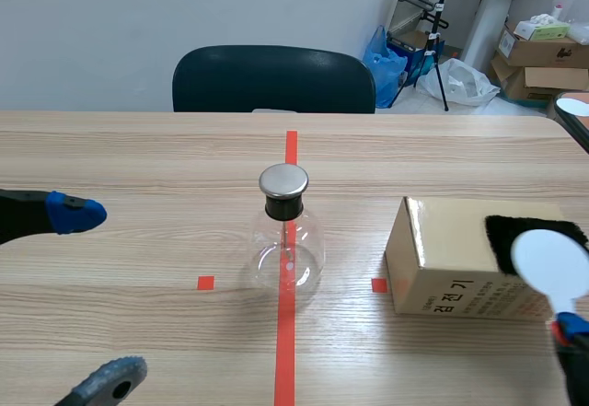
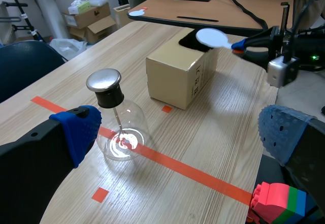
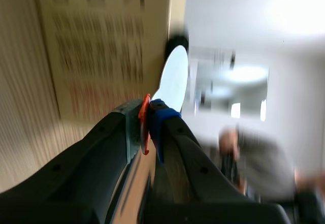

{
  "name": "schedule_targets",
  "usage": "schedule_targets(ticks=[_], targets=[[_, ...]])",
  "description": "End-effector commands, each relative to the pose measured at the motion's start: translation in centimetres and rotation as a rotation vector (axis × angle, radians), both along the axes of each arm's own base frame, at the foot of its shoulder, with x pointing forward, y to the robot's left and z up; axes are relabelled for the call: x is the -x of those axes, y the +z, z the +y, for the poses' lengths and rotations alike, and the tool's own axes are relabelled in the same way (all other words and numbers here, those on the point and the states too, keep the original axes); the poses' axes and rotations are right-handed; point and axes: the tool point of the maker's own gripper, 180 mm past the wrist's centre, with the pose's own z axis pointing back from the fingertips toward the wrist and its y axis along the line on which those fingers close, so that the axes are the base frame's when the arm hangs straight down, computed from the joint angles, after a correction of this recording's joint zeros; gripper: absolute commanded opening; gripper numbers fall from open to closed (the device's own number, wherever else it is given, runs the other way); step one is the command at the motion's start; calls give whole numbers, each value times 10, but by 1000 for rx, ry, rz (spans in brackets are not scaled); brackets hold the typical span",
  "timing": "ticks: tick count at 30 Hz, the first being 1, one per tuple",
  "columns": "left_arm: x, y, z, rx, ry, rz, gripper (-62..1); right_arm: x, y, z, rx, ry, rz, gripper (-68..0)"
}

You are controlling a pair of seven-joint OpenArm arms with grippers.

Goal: Do the electroscope experiment

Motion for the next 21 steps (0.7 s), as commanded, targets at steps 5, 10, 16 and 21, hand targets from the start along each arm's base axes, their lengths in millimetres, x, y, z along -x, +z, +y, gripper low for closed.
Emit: schedule_targets(ticks=[5, 10, 16, 21], targets=[[0, 6, -3, 30, -2, -10, 14, -7, 5, -27, 26, -169, -24, -667], [0, 6, -3, 30, -2, -10, 14, -6, 6, -26, 6, -195, -37, -667], [0, 6, -3, 31, -2, -11, 14, -3, 3, -2, -11, -63, -14, -667], [0, 6, -3, 31, -2, -11, 14, -4, 3, -32, 16, -241, -20, -667]])
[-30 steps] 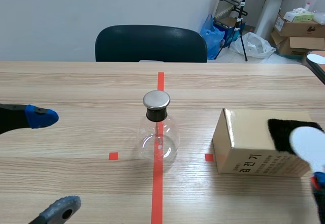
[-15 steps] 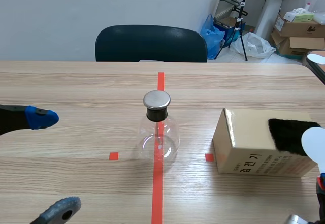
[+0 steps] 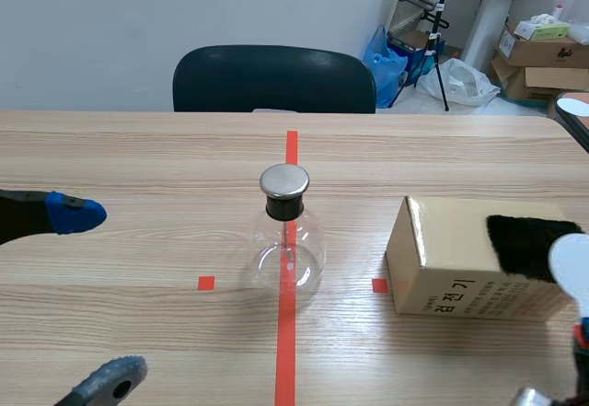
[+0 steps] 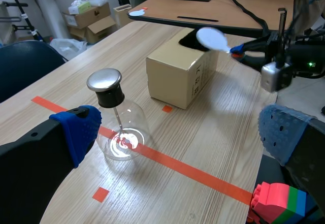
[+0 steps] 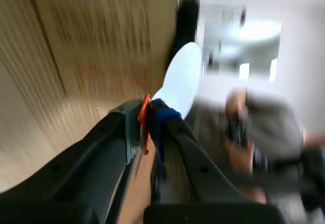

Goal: Do the electroscope experiment

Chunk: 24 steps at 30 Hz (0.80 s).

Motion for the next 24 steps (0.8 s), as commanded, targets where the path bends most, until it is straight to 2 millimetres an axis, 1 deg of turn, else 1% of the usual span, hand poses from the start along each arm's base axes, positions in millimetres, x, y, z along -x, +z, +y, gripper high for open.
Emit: schedule_targets(ticks=[1, 2, 3, 4, 7, 8, 11, 12, 13, 15, 16, 17, 19, 20, 21, 22, 24], targets=[[0, 6, -3, 30, -2, -11, 14, 0, 4, 19, 15, 147, -1, -667], [0, 6, -3, 30, -2, -11, 14, 1, 5, 32, 5, 219, -3, -667], [0, 6, -3, 30, -2, -11, 14, 1, 5, 38, 0, 250, -5, -667], [0, 6, -3, 30, -2, -11, 14, 0, 7, 34, 4, 225, -15, -667], [0, 6, -3, 31, -2, -11, 14, 1, 8, -3, 37, 18, -19, -667], [0, 6, -3, 31, -2, -11, 14, 1, 5, -3, 35, 20, -7, -667], [0, 6, -3, 31, -2, -11, 14, 1, 3, 31, 14, 207, 4, -667], [0, 6, -3, 31, -2, -11, 14, 0, 6, 32, 21, 211, -14, -667], [0, 6, -3, 31, -2, -11, 14, -2, 10, 23, 33, 162, -37, -667], [0, 6, -3, 31, -2, -11, 14, -1, 11, -3, 47, 16, -38, -667], [0, 6, -3, 31, -2, -11, 14, 0, 8, -7, 46, -2, -20, -667], [0, 6, -3, 31, -2, -11, 14, 0, 6, 1, 43, 40, -7, -667], [0, 6, -3, 31, -2, -11, 14, -1, 5, 27, 26, 185, -8, -667], [0, 6, -3, 31, -2, -11, 14, 0, 5, 34, 20, 224, -9, -667], [0, 6, -3, 31, -2, -11, 14, 0, 7, 32, 26, 215, -20, -667], [0, 6, -3, 30, -2, -11, 14, -1, 9, 23, 33, 161, -30, -667], [0, 6, -3, 30, -2, -11, 14, -1, 11, -5, 49, 9, -36, -667]])
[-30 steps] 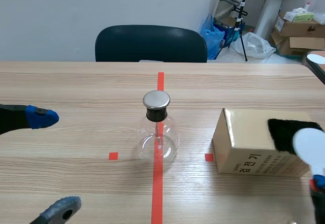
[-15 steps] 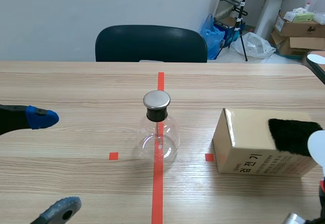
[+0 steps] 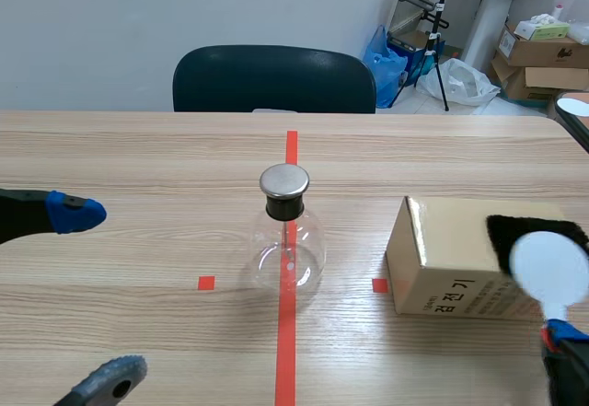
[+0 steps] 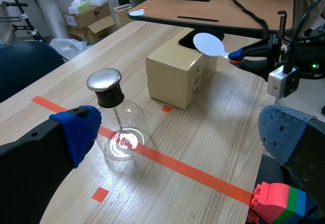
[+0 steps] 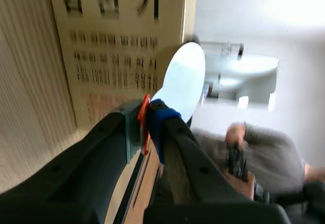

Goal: Do the electroscope experiment

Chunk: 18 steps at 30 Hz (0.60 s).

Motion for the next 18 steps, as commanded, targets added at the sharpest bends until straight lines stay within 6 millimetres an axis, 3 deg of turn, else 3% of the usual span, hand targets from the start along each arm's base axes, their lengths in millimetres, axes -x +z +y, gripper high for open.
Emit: schedule_targets(ticks=[1, 5, 10, 15, 18], targets=[[0, 6, -3, 30, -2, -11, 14, -2, 14, -22, 47, -74, -49, -667], [1, 4, -3, 18, -7, -13, 14, -3, 12, 4, 25, 72, -42, -667], [1, 4, -3, 17, -8, -13, 14, -4, 13, -11, 32, -10, -47, -667], [1, 4, -3, 17, -8, -13, 14, -3, 10, 6, 37, 82, -33, -667], [1, 4, -3, 17, -8, -13, 14, -3, 10, 6, 36, 82, -34, -667]])
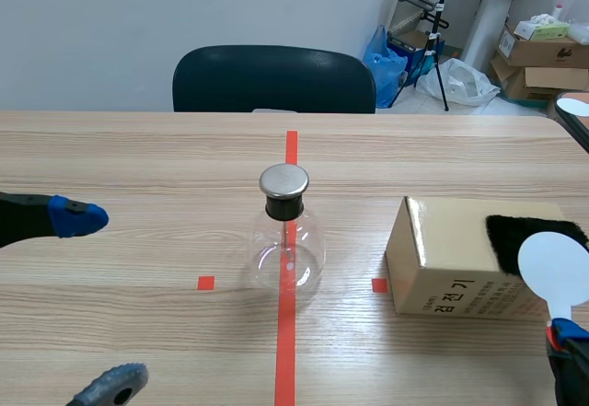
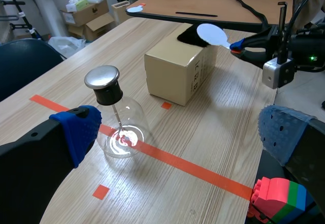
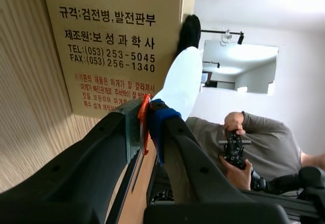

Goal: Do the electroscope experiment

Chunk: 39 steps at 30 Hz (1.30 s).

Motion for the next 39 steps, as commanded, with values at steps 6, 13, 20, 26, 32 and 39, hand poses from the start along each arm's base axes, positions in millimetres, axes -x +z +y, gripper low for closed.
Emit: schedule_targets(ticks=[6, 13, 20, 26, 32, 39], targets=[[0, 7, -3, 37, 1, -10, 14, -5, 12, -4, 24, -10, -51, -667], [-5, 4, -3, 13, 1, -14, 14, -7, 17, -6, 40, -16, -71, -666], [-29, -51, -1, -178, 9, 80, -457, -23, 49, -3, 64, -48, -162, -665], [-50, -102, 6, -214, 19, 183, -591, -35, 74, 23, 67, -22, -232, -665], [-86, -121, 12, -122, 59, 191, -590, -46, 82, 55, 61, 20, -266, -665], [-129, -130, 14, -72, 109, 182, -590, -57, 95, 81, 3, 11, -318, -665]])
